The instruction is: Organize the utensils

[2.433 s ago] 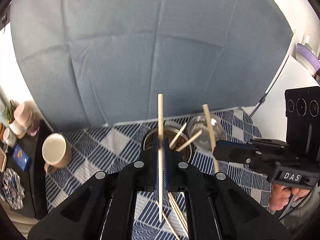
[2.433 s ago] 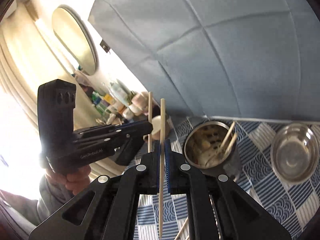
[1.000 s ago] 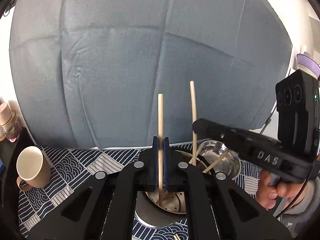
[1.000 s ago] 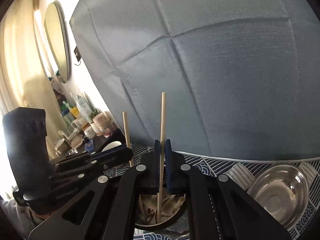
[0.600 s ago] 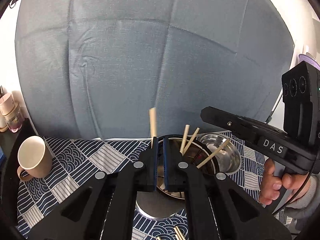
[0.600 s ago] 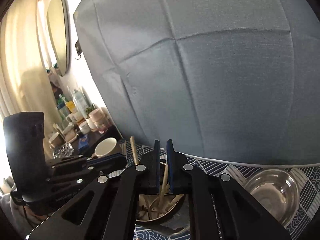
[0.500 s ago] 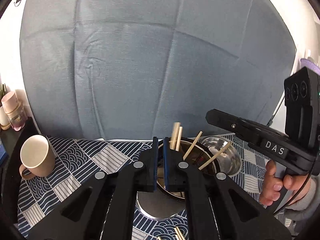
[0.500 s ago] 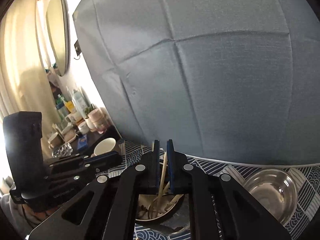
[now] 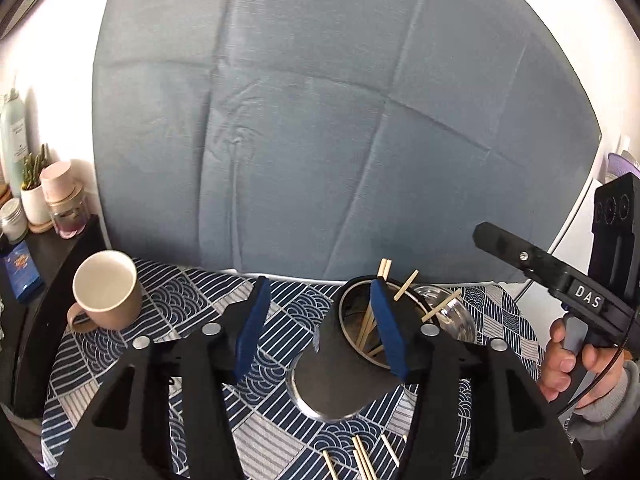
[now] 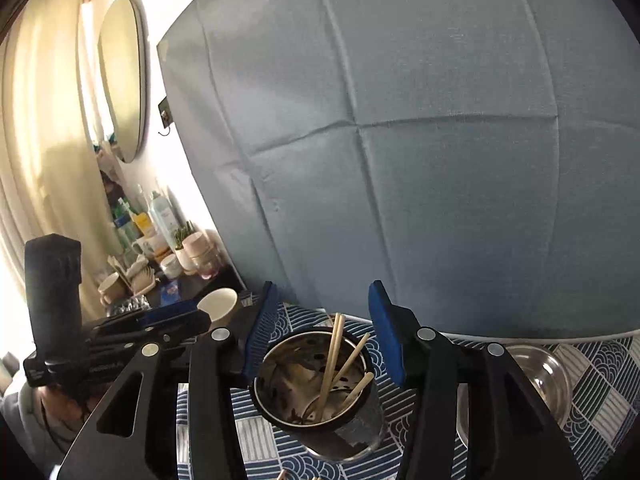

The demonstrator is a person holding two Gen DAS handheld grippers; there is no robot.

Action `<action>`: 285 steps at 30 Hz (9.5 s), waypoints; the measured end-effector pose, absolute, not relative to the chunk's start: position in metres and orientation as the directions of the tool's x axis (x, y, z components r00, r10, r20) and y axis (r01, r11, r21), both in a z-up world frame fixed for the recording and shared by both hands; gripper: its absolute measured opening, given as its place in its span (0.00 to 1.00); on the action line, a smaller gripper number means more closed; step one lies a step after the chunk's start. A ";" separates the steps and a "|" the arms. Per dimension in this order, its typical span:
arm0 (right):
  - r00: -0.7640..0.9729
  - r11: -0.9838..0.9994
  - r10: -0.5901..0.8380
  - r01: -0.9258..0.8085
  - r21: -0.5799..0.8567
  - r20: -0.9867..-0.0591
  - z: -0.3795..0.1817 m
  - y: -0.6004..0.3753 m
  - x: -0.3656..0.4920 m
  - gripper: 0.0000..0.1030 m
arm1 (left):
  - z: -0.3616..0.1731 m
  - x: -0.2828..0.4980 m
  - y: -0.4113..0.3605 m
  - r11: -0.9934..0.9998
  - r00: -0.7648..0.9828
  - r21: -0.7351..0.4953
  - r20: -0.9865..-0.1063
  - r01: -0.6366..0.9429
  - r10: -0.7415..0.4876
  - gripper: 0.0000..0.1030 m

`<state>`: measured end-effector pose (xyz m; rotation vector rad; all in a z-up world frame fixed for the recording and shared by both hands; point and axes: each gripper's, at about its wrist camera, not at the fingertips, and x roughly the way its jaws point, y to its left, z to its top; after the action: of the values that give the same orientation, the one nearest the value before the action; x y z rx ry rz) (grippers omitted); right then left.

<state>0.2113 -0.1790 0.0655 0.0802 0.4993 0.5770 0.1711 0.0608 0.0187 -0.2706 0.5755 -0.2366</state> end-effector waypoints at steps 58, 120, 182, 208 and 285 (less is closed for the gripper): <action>0.324 0.938 0.110 -0.345 -0.009 -0.940 -0.141 -0.203 0.134 0.76 | -0.168 0.141 -0.021 0.985 0.341 -0.020 -0.937 0.170 -0.078 0.94; 0.062 0.908 0.252 -0.360 0.213 -0.966 -0.159 -0.246 0.129 0.04 | -0.158 0.092 0.044 0.945 0.027 -0.161 -0.984 0.284 -0.176 0.05; 0.186 0.868 0.360 -0.427 0.255 -0.914 -0.085 -0.206 0.129 0.04 | -0.123 0.099 0.062 0.947 0.040 -0.198 -0.976 0.255 -0.214 0.01; 0.094 0.911 0.190 -0.387 0.139 -0.977 -0.155 -0.210 0.136 0.05 | -0.127 0.119 0.057 0.952 0.037 -0.176 -0.981 0.250 -0.191 0.48; 0.190 0.793 0.188 -0.608 0.035 -0.964 -0.120 -0.181 0.160 0.15 | -0.007 0.110 0.084 0.930 0.363 -0.291 -0.861 0.224 -0.357 0.05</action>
<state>0.1603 -0.1808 -0.1202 -0.3965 1.2638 0.5800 0.1101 0.0842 -0.0071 -0.1313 1.1396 -0.3754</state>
